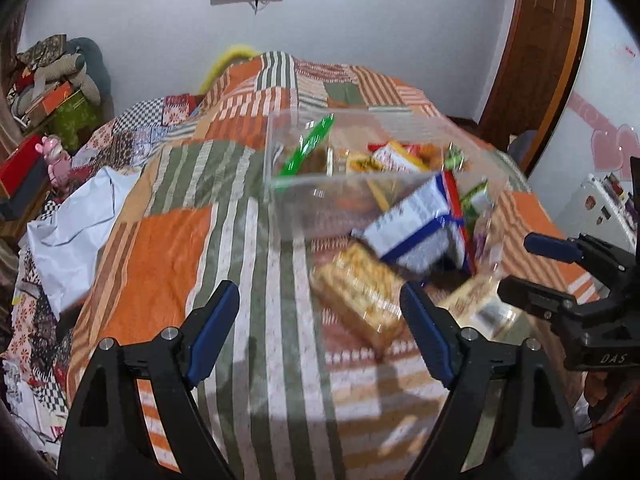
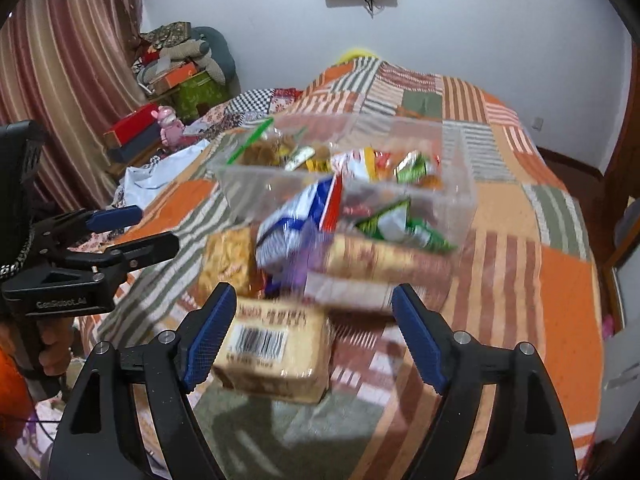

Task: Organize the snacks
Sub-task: 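Grasp the cracker pack with the left tool while the right tool grasps the square bread-biscuit pack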

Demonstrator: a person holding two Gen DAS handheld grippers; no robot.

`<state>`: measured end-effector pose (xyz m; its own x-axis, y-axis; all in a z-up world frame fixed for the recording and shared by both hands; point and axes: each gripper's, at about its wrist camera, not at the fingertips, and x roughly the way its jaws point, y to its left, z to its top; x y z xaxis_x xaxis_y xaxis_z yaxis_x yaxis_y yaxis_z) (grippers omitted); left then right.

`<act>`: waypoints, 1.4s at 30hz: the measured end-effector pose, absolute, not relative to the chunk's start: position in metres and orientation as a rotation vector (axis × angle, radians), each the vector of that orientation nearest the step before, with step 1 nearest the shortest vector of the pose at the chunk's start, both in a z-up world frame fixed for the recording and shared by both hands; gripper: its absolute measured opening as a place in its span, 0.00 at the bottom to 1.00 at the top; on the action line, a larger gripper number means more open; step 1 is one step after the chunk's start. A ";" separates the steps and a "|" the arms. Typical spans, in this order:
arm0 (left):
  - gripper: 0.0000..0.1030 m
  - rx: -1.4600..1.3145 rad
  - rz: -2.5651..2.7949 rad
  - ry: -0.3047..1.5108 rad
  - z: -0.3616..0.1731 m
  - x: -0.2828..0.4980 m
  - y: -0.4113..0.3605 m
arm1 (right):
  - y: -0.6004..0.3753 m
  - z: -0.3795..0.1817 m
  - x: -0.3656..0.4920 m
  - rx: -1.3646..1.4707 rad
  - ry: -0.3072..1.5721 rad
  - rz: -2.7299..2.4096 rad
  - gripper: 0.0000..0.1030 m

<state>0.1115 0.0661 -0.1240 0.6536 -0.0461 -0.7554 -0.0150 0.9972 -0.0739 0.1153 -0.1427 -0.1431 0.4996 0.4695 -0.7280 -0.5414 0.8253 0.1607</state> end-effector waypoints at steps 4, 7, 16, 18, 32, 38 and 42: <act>0.80 -0.080 -0.011 0.880 -0.138 0.099 0.067 | -0.137 -0.150 0.110 -0.091 0.880 0.632 0.76; 0.80 -0.073 -0.001 0.892 -0.146 0.090 0.066 | -0.130 -0.153 0.104 -0.108 0.887 0.654 0.76; 0.80 -0.126 -0.002 0.915 -0.157 0.084 0.067 | -0.113 -0.169 0.102 -0.172 0.902 0.660 0.82; 0.80 -0.138 -0.002 0.913 -0.155 0.087 0.067 | -0.115 -0.170 0.103 -0.163 0.901 0.665 0.80; 0.82 -0.193 -0.073 0.955 -0.159 0.136 0.040 | -0.161 -0.161 0.098 -0.066 0.857 0.582 0.75; 0.82 -0.206 -0.039 0.980 -0.168 0.160 0.037 | -0.184 -0.155 0.100 -0.002 0.849 0.540 0.75; 0.82 -0.222 -0.018 0.991 -0.176 0.155 0.046 | -0.192 -0.151 0.098 0.019 0.835 0.525 0.75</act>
<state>0.1554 0.0462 -0.1761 0.5497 -0.1161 -0.8272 -0.0860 0.9772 -0.1943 0.0985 -0.1916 -0.1509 0.5517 0.4514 -0.7014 -0.4368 0.8727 0.2181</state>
